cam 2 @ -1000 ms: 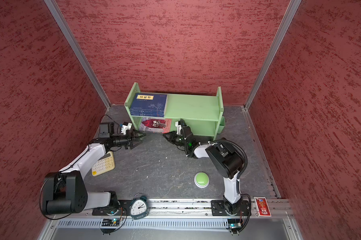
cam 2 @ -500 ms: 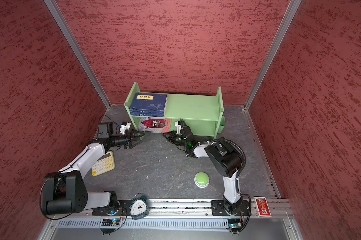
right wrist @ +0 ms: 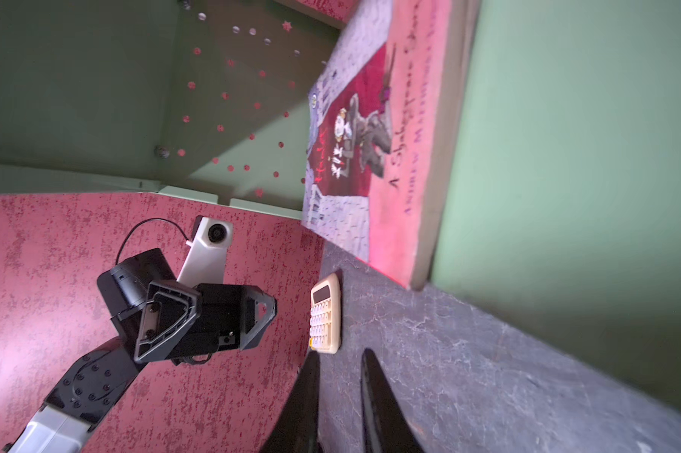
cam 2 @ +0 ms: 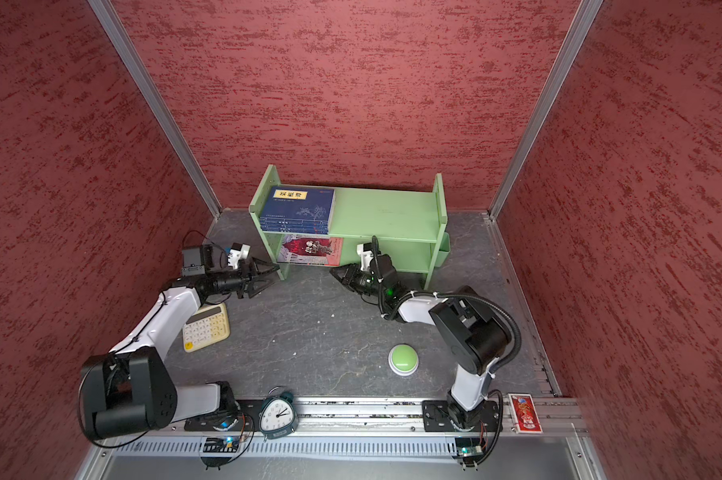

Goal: Stacking books/files
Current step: Move the book to the bookshelf, then reset both arms

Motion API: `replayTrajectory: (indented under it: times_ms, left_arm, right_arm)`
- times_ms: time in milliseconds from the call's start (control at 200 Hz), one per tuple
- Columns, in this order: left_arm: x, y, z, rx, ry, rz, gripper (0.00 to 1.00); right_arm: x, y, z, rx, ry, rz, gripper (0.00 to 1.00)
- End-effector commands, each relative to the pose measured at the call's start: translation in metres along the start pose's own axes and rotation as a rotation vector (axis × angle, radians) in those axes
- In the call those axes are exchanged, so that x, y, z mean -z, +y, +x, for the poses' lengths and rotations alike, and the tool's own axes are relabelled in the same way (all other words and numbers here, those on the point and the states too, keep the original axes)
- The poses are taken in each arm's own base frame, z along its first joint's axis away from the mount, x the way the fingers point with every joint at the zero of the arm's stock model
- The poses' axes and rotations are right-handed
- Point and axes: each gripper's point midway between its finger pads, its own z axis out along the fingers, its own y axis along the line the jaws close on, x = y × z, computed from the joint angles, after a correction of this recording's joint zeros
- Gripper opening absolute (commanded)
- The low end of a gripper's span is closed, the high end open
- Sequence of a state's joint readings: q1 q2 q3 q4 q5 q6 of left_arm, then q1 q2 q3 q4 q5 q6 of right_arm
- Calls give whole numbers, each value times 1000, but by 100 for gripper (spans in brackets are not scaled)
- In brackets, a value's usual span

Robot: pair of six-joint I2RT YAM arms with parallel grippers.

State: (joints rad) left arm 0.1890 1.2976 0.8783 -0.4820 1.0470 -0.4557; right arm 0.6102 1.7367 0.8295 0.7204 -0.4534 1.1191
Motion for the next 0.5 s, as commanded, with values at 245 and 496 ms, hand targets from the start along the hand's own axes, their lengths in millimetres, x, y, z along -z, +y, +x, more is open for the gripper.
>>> replayTrajectory:
  times_ms: [245, 496]
  left_arm:
    - [37, -32, -2, -100, -34, 61, 78]
    - [76, -30, -36, -192, -224, -59, 99]
  right_arm:
    - [28, -3, 27, 56, 129, 71, 25]
    - [87, 20, 38, 342, 206, 260, 58]
